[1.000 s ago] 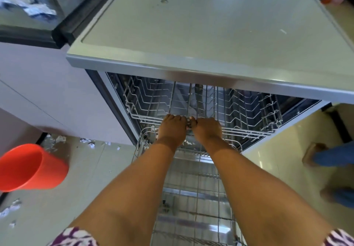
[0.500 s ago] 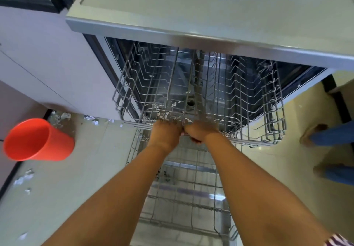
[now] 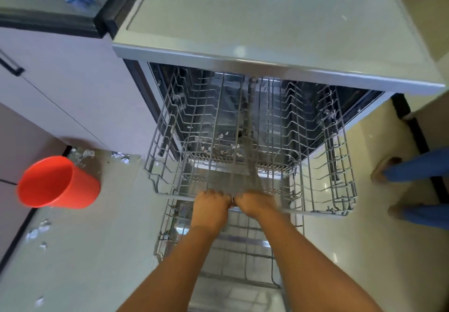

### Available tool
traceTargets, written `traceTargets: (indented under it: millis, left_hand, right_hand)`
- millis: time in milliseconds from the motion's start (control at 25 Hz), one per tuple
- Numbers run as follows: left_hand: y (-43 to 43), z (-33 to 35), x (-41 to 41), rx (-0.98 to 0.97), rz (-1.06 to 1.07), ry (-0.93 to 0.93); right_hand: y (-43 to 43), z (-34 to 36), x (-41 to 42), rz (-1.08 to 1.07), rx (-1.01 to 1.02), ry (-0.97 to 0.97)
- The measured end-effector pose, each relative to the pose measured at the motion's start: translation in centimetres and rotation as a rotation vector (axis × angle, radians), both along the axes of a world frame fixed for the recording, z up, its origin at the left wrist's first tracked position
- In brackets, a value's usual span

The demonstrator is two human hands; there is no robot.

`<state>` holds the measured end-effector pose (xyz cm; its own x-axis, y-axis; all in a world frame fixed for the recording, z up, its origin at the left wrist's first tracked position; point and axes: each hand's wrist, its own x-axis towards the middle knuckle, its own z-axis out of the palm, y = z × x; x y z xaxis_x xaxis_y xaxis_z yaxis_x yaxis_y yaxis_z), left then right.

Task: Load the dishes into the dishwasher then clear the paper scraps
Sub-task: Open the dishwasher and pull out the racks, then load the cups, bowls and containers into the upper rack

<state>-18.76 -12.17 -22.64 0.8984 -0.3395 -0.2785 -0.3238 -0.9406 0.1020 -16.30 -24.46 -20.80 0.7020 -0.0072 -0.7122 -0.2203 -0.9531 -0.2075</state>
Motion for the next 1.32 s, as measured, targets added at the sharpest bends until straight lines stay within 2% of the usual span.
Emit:
traceTargets:
  millis: [440, 560, 800, 960, 1080, 1160, 1320]
  left_hand:
    - [2.4, -0.5, -10.4, -0.107, 0.039, 0.127]
    - [2.6, 0.0, -12.5, -0.102, 0.027, 0.148]
    - [3.0, 0.4, -13.4, -0.055, -0.036, 0.229]
    - [4.5, 1.8, -13.2, -0.108, -0.095, 0.334]
    - [6.9, 3.4, -13.2, -0.204, -0.011, 0.459]
    - [9.1, 5.1, -13.6, -0.331, 0.138, 0.525]
    - [12.8, 8.8, -13.9, -0.507, 0.42, 0.444]
  right_hand:
    - [1.6, -1.0, -10.7, 0.076, -0.017, -0.025]
    - [1.8, -1.6, -13.0, 0.023, -0.037, -0.011]
    - [1.9, -1.4, -14.6, 0.0, -0.074, -0.033]
    - [2.4, 0.8, -16.2, 0.11, -0.127, -0.133]
    - [2.6, 1.9, -18.5, 0.19, -0.184, -0.183]
    - [3.0, 3.0, -19.5, 0.195, -0.193, -0.162]
    - [4.8, 6.7, -18.8, 0.104, -0.1, -0.144]
